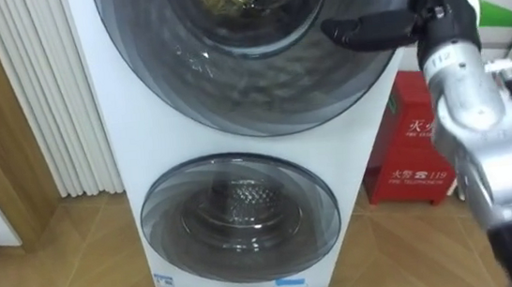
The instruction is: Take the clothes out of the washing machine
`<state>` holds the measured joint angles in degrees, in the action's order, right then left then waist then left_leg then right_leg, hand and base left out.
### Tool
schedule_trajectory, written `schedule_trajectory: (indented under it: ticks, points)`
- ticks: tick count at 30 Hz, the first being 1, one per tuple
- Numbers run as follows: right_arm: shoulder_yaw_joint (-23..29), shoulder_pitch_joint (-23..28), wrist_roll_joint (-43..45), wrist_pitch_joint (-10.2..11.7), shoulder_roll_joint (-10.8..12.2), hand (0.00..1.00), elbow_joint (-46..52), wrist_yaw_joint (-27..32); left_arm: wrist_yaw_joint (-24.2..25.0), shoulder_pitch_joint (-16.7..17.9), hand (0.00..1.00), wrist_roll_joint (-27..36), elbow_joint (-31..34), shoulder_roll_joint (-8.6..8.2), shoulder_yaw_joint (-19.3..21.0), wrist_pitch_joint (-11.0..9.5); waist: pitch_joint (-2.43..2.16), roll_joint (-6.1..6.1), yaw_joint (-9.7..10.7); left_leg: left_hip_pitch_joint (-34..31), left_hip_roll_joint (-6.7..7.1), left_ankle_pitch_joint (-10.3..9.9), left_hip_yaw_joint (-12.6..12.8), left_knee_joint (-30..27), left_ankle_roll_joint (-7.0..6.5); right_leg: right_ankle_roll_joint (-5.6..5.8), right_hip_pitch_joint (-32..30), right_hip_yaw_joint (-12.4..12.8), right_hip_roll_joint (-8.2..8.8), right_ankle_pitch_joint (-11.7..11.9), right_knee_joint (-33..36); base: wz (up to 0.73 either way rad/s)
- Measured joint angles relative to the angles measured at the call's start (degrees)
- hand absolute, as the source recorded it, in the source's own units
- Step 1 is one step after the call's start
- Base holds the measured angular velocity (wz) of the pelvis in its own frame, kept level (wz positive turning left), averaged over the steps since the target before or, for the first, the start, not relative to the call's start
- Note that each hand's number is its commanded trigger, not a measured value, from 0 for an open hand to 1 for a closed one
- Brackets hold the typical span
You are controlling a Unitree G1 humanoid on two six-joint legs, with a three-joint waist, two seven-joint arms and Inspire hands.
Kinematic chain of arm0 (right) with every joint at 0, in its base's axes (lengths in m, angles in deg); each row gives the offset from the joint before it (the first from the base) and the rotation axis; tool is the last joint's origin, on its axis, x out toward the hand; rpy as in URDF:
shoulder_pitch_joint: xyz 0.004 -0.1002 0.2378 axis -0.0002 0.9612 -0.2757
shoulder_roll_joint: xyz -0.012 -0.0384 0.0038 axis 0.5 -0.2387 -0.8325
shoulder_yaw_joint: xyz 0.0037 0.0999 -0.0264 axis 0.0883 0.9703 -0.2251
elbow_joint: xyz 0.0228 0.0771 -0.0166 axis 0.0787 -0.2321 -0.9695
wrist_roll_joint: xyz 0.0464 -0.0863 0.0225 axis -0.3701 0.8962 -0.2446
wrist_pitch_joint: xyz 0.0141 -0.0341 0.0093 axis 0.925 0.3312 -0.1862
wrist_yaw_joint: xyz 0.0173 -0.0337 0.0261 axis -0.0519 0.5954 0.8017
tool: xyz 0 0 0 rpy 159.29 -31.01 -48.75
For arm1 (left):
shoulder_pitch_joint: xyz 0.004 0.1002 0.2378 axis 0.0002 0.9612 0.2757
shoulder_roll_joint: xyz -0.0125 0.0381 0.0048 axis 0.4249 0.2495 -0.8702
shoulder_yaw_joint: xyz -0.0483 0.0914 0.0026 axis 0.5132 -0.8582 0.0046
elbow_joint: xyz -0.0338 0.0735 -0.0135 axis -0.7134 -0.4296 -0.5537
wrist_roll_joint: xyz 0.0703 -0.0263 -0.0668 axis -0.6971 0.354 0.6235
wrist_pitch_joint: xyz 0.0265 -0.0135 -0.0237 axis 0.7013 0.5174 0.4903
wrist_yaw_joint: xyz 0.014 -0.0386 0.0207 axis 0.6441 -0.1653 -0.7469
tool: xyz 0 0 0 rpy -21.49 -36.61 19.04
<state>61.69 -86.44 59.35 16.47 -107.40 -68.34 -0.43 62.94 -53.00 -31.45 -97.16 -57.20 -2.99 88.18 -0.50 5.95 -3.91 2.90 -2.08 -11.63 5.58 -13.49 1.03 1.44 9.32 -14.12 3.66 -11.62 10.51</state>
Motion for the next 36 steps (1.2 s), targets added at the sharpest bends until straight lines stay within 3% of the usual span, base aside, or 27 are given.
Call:
schedule_trajectory:
  ticks: [5, 7, 12, 14, 17, 19, 21, 23, 29, 36]
  points:
    - [-0.54, 8.39, 0.34, 0.57, 2.61, 0.00, 6.99, -0.07, -0.09, 0.01, 0.00, 1.01, -1.58, -0.44, -0.86, -0.18, 0.04, -0.51, 0.41, 0.73, -0.18, -0.01, 0.82, 0.01, 0.00, -0.01, 0.43, 0.13, 0.04, 0.01, 0.05, -0.06]
    - [-0.82, 9.28, 0.26, 0.15, 2.64, 0.00, 8.96, -0.42, -0.08, -0.02, 0.00, 2.19, -1.57, -0.44, -1.60, -0.30, 0.01, -0.65, 0.58, 0.48, -0.24, -0.02, 0.95, 0.15, 0.00, -0.04, 0.12, 0.26, 0.05, 0.02, 0.20, -0.05]
    - [-0.97, 9.32, 0.51, -1.87, 2.59, 0.00, 13.53, -1.51, -0.07, 0.13, 0.00, 2.50, -1.56, -0.47, -1.37, -0.89, -0.05, -0.69, 0.69, 0.06, -0.51, 0.05, 2.10, 0.06, 0.05, -0.42, -1.06, 1.84, -0.12, 0.25, 0.41, -0.13]
    - [0.07, 9.32, 0.62, -2.56, 2.53, 0.00, 18.76, -1.87, -0.08, 0.41, 0.00, 2.45, -1.77, -0.53, -0.52, -2.44, -0.14, -0.53, 1.52, -0.85, -0.48, 0.07, 2.05, -0.07, 0.00, -0.52, -1.83, 1.70, -0.12, 0.32, 0.39, 0.02]
    - [1.53, 9.18, 0.27, -2.50, 1.31, 0.00, 26.79, -2.16, -0.07, 1.46, 0.00, 2.47, -1.78, -0.57, 0.99, -3.29, -0.35, -0.15, 2.37, -0.83, -0.46, 0.09, 1.95, 0.00, -0.01, -0.52, -1.86, 1.45, -0.12, 0.31, 0.22, 0.04]
    - [1.91, 8.68, 0.27, -1.59, 0.07, 0.00, 29.96, -2.27, -0.07, 1.62, 0.00, 2.47, -1.79, -0.52, 1.07, -3.34, -0.16, 0.10, 2.33, -0.24, -0.46, 0.09, 1.95, 0.08, -0.01, -0.51, -1.20, 1.45, -0.12, 0.31, 0.10, 0.03]
    - [1.88, 7.54, 0.40, -0.52, 0.04, 0.00, 31.61, -2.93, -0.08, 1.69, 0.00, 2.47, -1.82, -0.47, 1.10, -3.66, 0.08, 0.30, 2.28, 0.20, -0.46, 0.09, 1.97, 0.27, -0.01, -0.50, -0.97, 1.57, -0.12, 0.30, 0.06, 0.00]
    - [1.88, 7.36, 0.54, -0.52, 0.16, 0.00, 34.65, -3.37, -0.07, 2.06, 0.00, 2.47, -1.96, -0.64, 1.09, -4.56, 0.22, 0.56, 2.24, 0.63, -0.46, 0.09, 2.02, 0.72, -0.01, -0.50, -0.89, 1.67, -0.13, 0.31, 0.01, 0.00]
    - [1.85, 7.34, 0.51, -0.34, 0.15, 0.00, 40.23, -7.17, 0.06, 2.14, 0.00, 2.47, -1.95, -1.00, 1.10, -4.52, 0.40, 0.22, 2.35, 0.14, -0.41, 0.07, 2.04, 0.88, 0.00, -0.48, -1.14, 1.66, -0.11, 0.31, 0.02, 0.00]
    - [1.85, 7.32, 0.51, -0.23, 0.16, 0.00, 41.77, -9.77, 0.25, 2.38, 0.00, 2.50, -1.95, -1.07, 1.09, -4.49, 0.18, -0.22, 2.26, -0.45, -0.42, 0.07, 2.04, 0.81, 0.00, -0.49, -1.54, 1.66, -0.09, 0.31, 0.08, 0.00]
